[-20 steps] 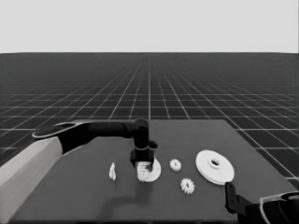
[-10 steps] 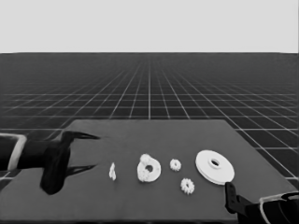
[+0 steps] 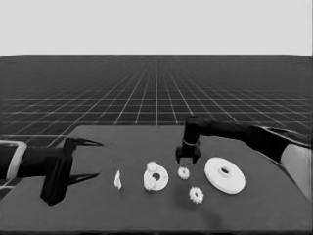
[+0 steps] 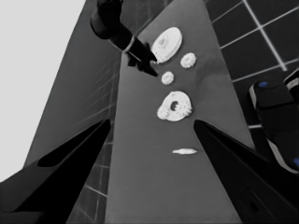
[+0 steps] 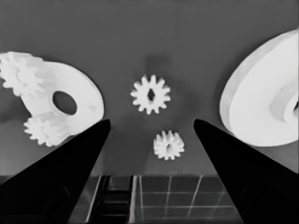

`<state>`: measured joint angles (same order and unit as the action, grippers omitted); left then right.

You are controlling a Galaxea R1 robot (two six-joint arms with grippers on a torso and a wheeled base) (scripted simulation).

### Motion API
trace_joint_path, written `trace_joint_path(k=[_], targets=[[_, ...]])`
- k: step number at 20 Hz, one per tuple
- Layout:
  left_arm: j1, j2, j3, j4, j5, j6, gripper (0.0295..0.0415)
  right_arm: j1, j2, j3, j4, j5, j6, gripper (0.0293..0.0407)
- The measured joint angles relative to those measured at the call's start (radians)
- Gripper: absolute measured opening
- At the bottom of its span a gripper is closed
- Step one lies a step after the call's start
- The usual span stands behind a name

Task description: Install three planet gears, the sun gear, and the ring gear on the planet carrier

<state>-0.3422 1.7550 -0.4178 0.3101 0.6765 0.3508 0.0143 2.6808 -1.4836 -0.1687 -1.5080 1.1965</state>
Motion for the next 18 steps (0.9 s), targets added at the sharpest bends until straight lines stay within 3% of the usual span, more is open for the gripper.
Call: trace_joint_path(k=[3,10,12,18], targets=[[0.0,0.0,0.0,0.0,0.0,0.0,0.0385,-0.158,0.038,-0.109,-0.137,0.074,-0.051,0.0385],[0.0,0.0,0.0,0.0,0.0,0.0,0.0385,-0.192,0.055,-0.154,-0.164,0.099,-0.071,0.0385],[0.0,0.0,0.0,0.0,0.0,0.0,0.0385,-0.193,0.055,-0.155,-0.165,0.1,-0.071,0.0314],[0.0,0.0,0.0,0.0,0.0,0.0,0.0385,-0.192,0.055,-0.155,-0.165,0.1,-0.071,0.0312]])
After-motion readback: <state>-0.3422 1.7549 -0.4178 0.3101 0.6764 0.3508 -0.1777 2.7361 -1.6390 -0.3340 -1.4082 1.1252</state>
